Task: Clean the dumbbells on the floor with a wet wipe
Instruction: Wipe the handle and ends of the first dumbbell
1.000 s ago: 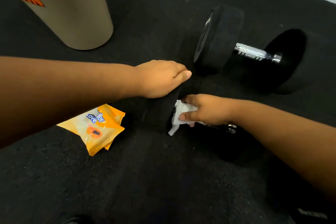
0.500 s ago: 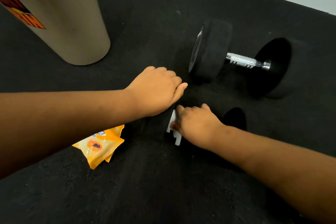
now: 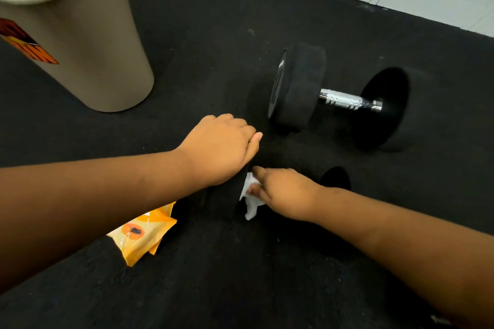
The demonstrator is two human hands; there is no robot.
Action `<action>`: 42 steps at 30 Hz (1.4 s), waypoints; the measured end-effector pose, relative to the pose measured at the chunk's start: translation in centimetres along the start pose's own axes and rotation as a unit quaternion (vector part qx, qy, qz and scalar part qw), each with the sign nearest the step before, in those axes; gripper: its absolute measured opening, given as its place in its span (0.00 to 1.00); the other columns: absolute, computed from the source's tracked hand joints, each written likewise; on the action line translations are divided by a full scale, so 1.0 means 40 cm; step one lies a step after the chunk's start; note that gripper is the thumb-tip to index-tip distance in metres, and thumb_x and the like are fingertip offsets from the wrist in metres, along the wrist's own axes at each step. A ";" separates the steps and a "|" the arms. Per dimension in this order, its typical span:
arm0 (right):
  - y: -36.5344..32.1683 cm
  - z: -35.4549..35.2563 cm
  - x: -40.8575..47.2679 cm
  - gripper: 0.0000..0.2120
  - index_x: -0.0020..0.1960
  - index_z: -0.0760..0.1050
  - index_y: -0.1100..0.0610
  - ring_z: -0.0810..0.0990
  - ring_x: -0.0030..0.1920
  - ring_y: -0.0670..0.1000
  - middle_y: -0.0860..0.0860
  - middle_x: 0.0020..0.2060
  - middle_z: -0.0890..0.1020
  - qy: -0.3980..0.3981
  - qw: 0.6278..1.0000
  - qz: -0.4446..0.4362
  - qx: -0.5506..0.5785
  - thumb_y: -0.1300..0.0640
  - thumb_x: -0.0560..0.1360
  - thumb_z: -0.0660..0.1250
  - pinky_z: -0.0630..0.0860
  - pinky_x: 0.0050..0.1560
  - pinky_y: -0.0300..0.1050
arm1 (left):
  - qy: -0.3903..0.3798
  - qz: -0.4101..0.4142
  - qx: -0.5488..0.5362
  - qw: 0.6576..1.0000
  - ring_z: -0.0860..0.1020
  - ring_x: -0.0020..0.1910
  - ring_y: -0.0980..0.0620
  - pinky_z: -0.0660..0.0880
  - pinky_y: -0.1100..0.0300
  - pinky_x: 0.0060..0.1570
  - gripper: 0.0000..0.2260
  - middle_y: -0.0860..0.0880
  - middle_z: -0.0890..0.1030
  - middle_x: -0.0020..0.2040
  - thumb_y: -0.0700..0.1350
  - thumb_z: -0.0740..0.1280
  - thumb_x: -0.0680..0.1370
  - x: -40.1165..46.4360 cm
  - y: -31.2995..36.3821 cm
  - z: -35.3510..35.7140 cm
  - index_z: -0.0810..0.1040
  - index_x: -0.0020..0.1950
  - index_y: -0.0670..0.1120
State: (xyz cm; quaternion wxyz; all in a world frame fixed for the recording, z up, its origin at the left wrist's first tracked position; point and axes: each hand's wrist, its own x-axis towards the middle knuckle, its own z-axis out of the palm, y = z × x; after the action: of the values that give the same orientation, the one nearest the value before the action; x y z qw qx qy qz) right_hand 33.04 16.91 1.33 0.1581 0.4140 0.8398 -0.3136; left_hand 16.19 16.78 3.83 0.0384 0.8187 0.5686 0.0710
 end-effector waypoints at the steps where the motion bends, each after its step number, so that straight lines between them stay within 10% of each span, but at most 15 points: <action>1: 0.006 -0.016 0.001 0.12 0.48 0.69 0.54 0.74 0.45 0.50 0.49 0.42 0.75 -0.003 0.998 0.013 0.056 0.47 0.82 0.54 0.63 0.44 0.39 | -0.001 -0.003 -0.004 1.000 0.77 0.44 0.48 0.74 0.50 0.42 0.28 0.50 0.80 0.44 0.56 0.40 0.79 0.002 0.001 -0.001 0.79 0.48 0.48; 9: 0.074 -0.193 -0.034 0.19 0.53 0.76 0.62 0.76 0.44 0.49 0.53 0.43 0.80 0.103 0.982 0.027 0.158 0.48 0.82 0.54 0.72 0.47 0.44 | -0.037 -0.016 -0.016 0.999 0.75 0.48 0.47 0.73 0.49 0.48 0.20 0.50 0.78 0.46 0.53 0.47 0.82 0.019 -0.005 0.001 0.75 0.46 0.49; 15: 0.054 -0.127 -0.111 0.28 0.60 0.76 0.48 0.79 0.53 0.45 0.46 0.53 0.81 -0.094 0.994 -0.032 0.035 0.31 0.73 0.54 0.74 0.59 0.44 | -0.060 -0.018 -0.034 0.997 0.75 0.51 0.48 0.73 0.48 0.53 0.21 0.50 0.78 0.48 0.54 0.47 0.82 0.032 -0.013 0.002 0.77 0.51 0.48; 19: 0.064 -0.121 -0.098 0.24 0.61 0.78 0.56 0.78 0.59 0.48 0.50 0.57 0.82 -0.027 0.985 0.046 0.164 0.40 0.79 0.54 0.71 0.64 0.46 | -0.072 -0.020 -0.047 0.996 0.75 0.48 0.49 0.72 0.51 0.50 0.17 0.52 0.75 0.43 0.54 0.47 0.83 0.044 -0.022 0.008 0.70 0.41 0.51; 24: 0.051 -0.061 -0.058 0.17 0.56 0.73 0.55 0.78 0.49 0.50 0.49 0.47 0.78 -0.080 0.995 0.054 -0.022 0.43 0.75 0.67 0.74 0.47 0.45 | -0.078 -0.022 -0.059 0.995 0.73 0.45 0.50 0.72 0.51 0.49 0.18 0.52 0.73 0.40 0.54 0.47 0.83 0.053 -0.026 0.011 0.69 0.39 0.51; 34: 0.088 -0.083 -0.017 0.12 0.57 0.75 0.57 0.79 0.47 0.48 0.50 0.47 0.81 -0.163 0.970 0.061 0.170 0.52 0.77 0.67 0.76 0.47 0.39 | -0.089 -0.031 -0.081 0.992 0.75 0.43 0.48 0.72 0.49 0.49 0.18 0.52 0.73 0.39 0.55 0.46 0.83 0.071 -0.037 0.017 0.65 0.35 0.54; 42: 0.071 -0.017 0.004 0.12 0.46 0.68 0.51 0.75 0.42 0.48 0.46 0.38 0.73 -0.050 0.998 0.041 0.000 0.52 0.72 0.71 0.70 0.36 0.40 | -0.088 -0.028 -0.086 0.992 0.74 0.43 0.49 0.71 0.52 0.48 0.18 0.51 0.73 0.39 0.54 0.47 0.83 0.072 -0.038 0.017 0.65 0.35 0.52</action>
State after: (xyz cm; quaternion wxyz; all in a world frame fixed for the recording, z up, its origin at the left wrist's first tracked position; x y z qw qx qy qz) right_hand 35.22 18.75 0.62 0.2127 0.4324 0.8129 -0.3271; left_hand 15.90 20.01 3.13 0.1606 0.7993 0.5773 0.0458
